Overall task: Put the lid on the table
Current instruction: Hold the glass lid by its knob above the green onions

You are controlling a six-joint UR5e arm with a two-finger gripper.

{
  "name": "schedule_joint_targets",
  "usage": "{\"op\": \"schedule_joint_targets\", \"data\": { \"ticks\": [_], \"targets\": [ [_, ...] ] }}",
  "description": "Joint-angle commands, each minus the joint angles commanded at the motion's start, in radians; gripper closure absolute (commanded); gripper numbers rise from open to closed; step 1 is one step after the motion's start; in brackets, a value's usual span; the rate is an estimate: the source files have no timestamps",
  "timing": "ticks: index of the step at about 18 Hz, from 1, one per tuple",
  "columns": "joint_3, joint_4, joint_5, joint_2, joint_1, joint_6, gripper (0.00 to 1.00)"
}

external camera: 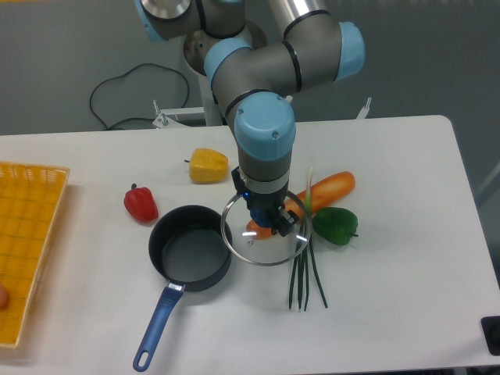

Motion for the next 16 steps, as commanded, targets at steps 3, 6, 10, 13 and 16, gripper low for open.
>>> {"op": "schedule_joint_targets", "data": {
  "ticks": [3,6,10,13,16],
  "targets": [
    [-0.008,0.002,0.0,0.0,0.0,0.002,0.51],
    [-0.008,0.002,-0.003,0.0,0.002,0.0,0.51],
    [-0.005,0.003,-0.003,0.002,0.009,-0.002,0.51],
    [0.0,0.003,-0.003,0.017,0.015,-0.009,0.51],
    [0.002,0.005,0.009,0.015,0.02,-0.008,0.51]
  ]
}}
